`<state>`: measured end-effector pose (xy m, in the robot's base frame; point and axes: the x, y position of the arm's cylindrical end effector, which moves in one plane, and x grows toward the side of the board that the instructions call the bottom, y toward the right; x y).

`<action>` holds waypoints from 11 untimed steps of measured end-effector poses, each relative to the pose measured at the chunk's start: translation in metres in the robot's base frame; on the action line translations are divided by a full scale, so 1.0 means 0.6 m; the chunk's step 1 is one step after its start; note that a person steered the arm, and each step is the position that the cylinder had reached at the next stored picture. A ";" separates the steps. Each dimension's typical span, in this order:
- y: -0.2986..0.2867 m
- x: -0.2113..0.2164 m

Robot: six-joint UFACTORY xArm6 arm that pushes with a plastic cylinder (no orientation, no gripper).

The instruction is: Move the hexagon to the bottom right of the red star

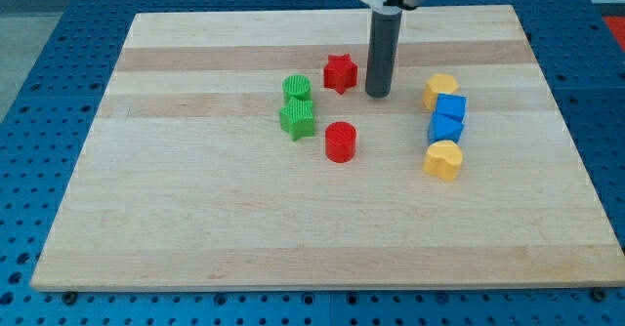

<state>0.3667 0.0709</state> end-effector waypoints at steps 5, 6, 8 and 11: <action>0.197 0.017; 0.197 0.028; 0.191 0.018; 0.088 0.017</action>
<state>0.3768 0.1236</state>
